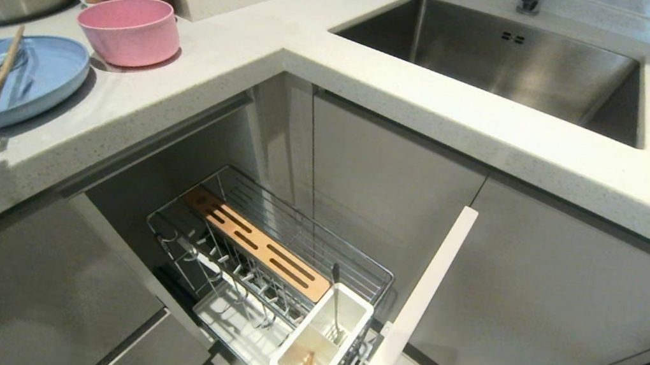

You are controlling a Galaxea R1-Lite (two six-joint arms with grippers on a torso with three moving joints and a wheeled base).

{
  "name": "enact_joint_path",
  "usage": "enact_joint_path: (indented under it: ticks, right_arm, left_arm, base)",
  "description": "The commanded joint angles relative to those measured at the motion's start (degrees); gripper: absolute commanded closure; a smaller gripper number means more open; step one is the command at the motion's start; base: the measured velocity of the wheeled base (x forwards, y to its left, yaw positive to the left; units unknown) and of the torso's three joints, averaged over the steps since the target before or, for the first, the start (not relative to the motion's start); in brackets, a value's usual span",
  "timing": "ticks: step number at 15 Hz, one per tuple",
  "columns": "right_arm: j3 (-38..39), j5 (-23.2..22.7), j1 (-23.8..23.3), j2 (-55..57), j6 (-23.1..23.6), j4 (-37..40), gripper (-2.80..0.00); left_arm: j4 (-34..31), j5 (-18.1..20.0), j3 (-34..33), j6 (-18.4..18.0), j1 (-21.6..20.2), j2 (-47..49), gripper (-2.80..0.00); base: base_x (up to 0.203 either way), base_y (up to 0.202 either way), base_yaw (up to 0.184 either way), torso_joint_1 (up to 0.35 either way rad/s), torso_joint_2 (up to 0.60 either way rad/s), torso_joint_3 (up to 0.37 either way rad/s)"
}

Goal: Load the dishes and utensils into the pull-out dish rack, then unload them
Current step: Pick up the chopsticks and place it in the cupboard

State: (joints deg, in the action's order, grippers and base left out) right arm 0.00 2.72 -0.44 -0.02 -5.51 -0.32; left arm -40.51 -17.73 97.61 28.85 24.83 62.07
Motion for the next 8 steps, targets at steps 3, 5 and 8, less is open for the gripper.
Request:
enact_joint_path:
  ticks: [3,5,8]
  right_arm:
    - [0.0,0.0,0.0,-0.2,0.0,0.0,0.00]
    - [0.0,0.0,0.0,-0.2,0.0,0.0,0.00]
    - [0.0,0.0,0.0,-0.2,0.0,0.0,0.00]
  left_arm:
    - [-3.0,7.3,-4.9,0.0,11.8,-2.1,0.00]
    - [-5.8,15.5,-8.2,-2.4,13.5,-1.7,0.00]
    - [-9.2,18.5,-11.6,-4.2,15.4,2.7,0.00]
  base:
    - [0.000,0.000,0.000,0.000,0.00,0.000]
    - [0.000,0.000,0.000,0.000,0.00,0.000]
    - [0.000,0.000,0.000,0.000,0.00,0.000]
